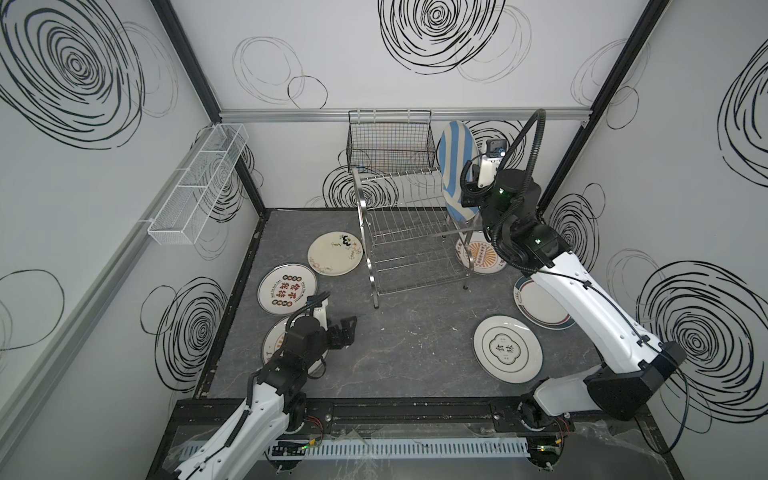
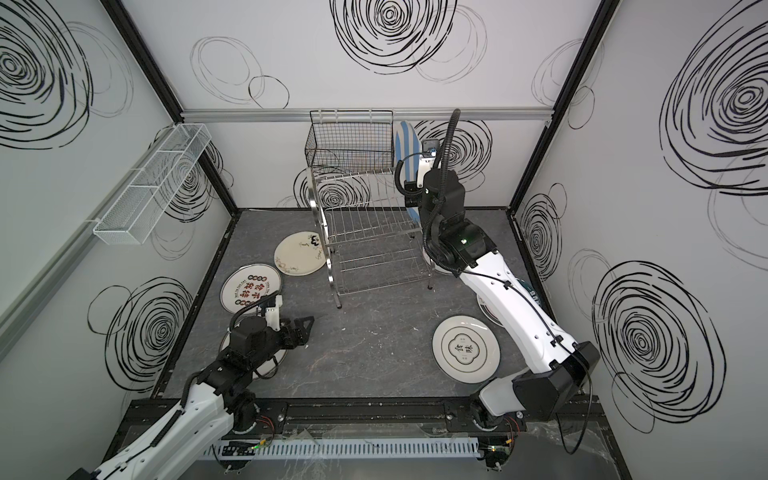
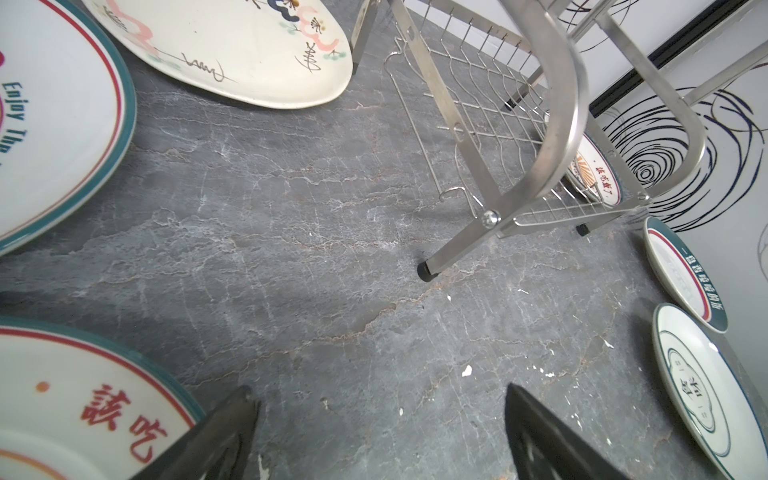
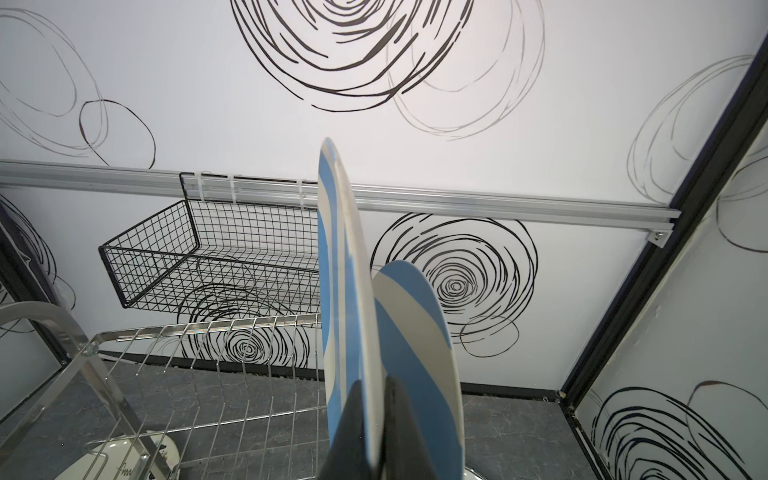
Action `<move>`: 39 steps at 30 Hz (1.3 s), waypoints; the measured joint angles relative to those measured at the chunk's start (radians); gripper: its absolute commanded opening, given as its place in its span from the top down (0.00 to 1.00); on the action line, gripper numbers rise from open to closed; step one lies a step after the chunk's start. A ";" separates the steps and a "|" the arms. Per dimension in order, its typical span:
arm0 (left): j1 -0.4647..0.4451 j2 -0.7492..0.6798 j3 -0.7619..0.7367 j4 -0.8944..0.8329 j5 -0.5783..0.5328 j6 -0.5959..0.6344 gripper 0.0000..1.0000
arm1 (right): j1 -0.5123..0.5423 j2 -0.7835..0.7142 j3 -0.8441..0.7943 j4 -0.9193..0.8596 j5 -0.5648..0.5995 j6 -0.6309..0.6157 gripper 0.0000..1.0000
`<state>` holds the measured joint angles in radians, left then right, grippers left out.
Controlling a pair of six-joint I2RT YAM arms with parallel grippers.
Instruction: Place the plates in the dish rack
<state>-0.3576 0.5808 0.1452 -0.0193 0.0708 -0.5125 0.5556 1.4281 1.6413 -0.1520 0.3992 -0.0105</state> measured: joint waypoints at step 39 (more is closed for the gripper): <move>0.001 -0.004 0.000 0.000 0.000 0.000 0.04 | -0.033 0.040 -0.092 0.016 -0.042 0.072 0.81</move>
<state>-0.3569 0.5770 0.1452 -0.0193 0.0711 -0.5125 0.5228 1.4677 1.5494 -0.1356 0.3576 0.0616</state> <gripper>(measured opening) 0.958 0.175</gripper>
